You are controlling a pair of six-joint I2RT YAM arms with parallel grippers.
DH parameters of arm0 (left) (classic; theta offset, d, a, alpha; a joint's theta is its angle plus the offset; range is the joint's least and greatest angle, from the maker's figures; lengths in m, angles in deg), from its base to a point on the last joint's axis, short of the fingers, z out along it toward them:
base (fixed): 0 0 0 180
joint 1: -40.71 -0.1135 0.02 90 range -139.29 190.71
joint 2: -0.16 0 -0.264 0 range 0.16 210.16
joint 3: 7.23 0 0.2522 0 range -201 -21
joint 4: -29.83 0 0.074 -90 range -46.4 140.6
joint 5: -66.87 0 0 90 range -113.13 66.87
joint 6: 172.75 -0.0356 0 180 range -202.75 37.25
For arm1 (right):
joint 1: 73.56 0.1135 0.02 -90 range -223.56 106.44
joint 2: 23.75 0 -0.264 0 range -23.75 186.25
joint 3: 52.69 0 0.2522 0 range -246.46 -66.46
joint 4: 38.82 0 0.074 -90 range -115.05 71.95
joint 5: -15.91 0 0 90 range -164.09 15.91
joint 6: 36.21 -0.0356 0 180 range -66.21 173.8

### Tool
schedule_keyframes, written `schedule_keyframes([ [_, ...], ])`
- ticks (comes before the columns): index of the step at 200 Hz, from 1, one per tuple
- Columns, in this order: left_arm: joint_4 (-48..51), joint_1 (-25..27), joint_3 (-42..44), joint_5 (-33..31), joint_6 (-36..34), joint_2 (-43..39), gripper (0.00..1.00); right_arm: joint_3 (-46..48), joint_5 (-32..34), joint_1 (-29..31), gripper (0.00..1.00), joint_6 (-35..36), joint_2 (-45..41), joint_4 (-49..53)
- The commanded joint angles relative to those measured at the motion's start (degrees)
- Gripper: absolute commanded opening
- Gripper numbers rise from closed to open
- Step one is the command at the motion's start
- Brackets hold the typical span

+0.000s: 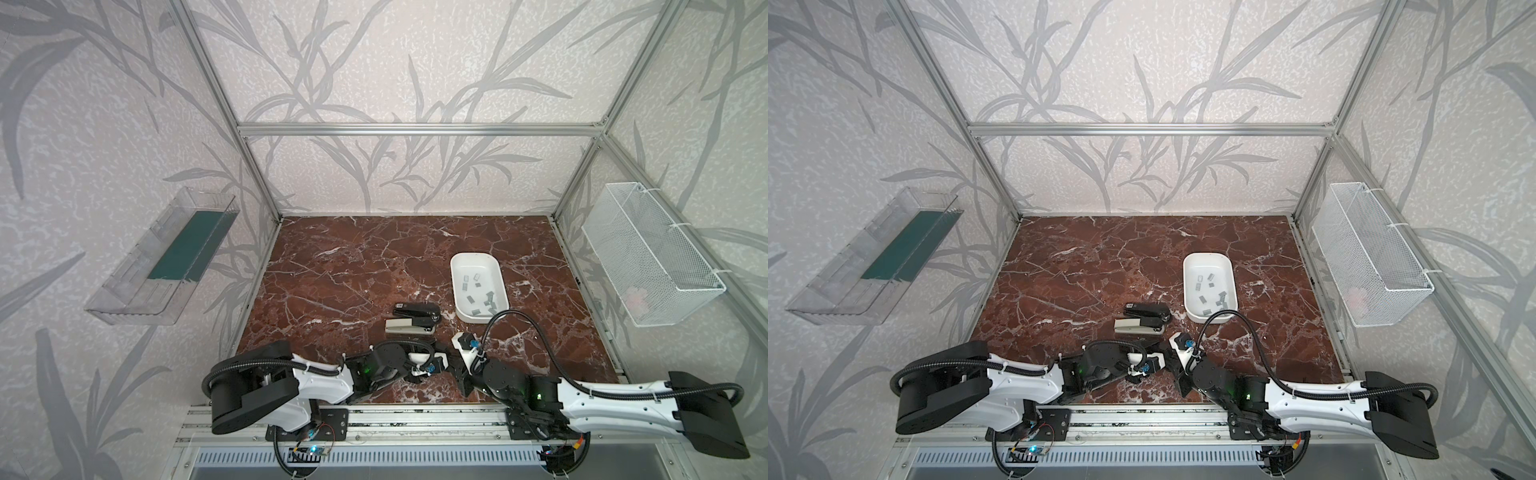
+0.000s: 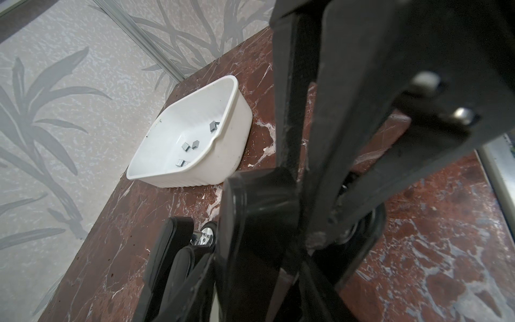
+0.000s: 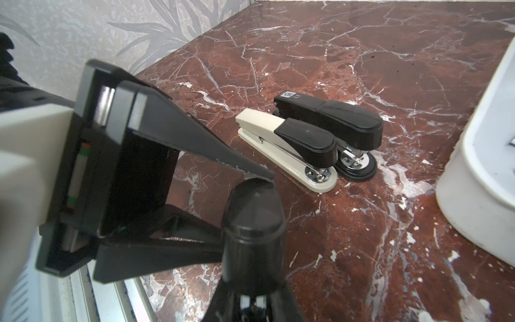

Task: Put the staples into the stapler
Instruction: 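Return the left gripper to the open stapler in the right gripper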

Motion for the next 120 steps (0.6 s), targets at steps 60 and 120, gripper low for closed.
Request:
schedule_keyframes([
  [60,2.5,0.09,-0.62,1.42,0.47,-7.39,0.49,-1.78,-0.24,0.0,0.0,0.04,0.82,-1.45],
  [120,-2.19,0.01,-1.52,0.0,-0.28,-2.31,0.49,-1.7,-3.67,0.05,0.0,0.34,1.69,-3.99],
])
